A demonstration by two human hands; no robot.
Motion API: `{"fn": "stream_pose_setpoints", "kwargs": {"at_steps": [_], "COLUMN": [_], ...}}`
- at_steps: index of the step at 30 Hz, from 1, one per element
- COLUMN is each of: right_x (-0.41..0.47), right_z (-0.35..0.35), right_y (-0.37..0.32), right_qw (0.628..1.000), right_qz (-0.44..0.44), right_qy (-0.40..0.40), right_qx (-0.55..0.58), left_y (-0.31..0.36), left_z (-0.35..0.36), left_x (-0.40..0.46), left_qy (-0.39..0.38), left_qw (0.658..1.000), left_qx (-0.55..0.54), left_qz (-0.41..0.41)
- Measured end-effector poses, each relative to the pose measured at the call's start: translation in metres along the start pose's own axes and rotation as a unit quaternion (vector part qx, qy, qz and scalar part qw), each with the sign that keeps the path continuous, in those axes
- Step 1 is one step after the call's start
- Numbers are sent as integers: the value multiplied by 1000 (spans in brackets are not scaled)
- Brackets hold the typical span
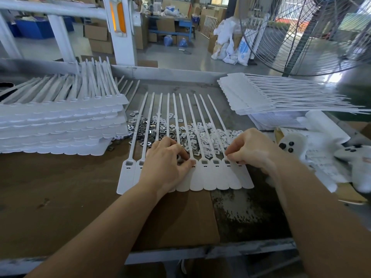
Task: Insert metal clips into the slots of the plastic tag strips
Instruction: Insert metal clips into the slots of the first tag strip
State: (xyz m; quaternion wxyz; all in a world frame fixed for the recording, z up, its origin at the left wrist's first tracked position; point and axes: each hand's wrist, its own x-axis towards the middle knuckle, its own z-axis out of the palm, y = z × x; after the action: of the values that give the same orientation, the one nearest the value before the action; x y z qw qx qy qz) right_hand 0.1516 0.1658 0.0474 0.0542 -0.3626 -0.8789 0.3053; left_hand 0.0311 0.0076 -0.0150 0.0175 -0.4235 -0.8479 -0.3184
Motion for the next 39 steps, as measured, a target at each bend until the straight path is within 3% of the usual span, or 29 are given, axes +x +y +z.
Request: {"fn": "stream_pose_setpoints", "kwargs": {"at_steps": [9, 16, 29, 35, 39], "right_x": [6, 19, 22, 22, 23], "right_z": [54, 77, 89, 90, 90], "right_y": [-30, -29, -29, -27, -26], "right_qw": [983, 968, 956, 953, 952], "right_qz": [-128, -113, -106, -109, -114], "right_qy": [122, 196, 232, 235, 234], "right_qx": [-44, -107, -143, -155, -160], "left_y": [4, -1, -2, 0, -2], "left_z": [0, -17, 3, 3, -9], "left_x": [7, 36, 67, 73, 67], "left_qy": [-24, -36, -2, -17, 12], "left_qw": [999, 992, 992, 993, 993], "left_qx": [-22, -84, 88, 35, -78], "left_qz": [-32, -88, -93, -108, -86]}}
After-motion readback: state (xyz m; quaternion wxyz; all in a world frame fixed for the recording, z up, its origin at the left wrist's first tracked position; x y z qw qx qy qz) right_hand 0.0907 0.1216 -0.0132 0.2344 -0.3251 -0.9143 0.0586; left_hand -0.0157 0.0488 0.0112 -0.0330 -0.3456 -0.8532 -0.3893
